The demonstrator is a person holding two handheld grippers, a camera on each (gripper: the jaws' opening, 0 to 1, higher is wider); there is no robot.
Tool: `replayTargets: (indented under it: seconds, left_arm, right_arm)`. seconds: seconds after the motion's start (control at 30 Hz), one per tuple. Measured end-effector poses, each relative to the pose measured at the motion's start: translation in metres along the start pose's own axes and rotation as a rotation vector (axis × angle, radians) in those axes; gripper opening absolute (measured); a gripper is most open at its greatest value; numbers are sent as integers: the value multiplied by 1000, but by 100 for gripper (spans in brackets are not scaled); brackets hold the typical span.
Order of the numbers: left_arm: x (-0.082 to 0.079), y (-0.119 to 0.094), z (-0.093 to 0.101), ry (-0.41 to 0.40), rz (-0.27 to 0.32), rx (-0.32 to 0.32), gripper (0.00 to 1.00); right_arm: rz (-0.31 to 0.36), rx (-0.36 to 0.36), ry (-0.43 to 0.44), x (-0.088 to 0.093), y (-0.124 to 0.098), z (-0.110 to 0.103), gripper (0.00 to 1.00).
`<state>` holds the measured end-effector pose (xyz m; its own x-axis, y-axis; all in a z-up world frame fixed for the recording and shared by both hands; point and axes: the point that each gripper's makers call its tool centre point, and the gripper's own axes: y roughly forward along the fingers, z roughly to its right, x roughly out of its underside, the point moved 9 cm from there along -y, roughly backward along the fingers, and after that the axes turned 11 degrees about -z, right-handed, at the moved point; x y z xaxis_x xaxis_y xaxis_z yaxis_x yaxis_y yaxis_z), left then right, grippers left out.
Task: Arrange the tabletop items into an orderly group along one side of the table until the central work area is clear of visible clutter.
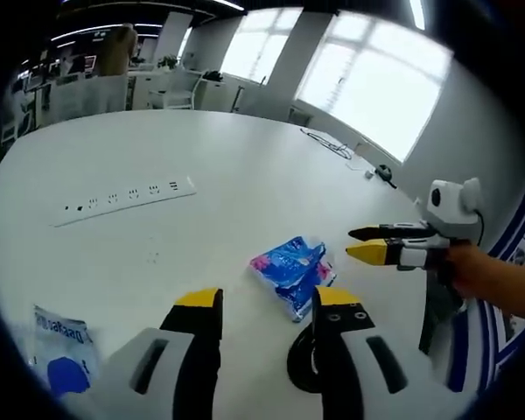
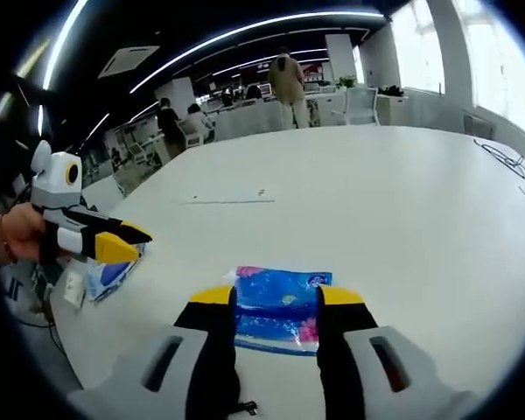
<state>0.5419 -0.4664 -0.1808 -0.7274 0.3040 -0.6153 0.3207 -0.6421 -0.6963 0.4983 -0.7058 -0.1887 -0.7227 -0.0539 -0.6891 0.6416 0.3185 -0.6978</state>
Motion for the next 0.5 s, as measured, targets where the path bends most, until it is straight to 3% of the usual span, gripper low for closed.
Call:
replayTargets:
  seconds: [0.5]
  left_arm:
    - [17,-59,-15,-27,62,-62,41]
  right_arm:
    - [26,-64,-80,-19,0,-53,39]
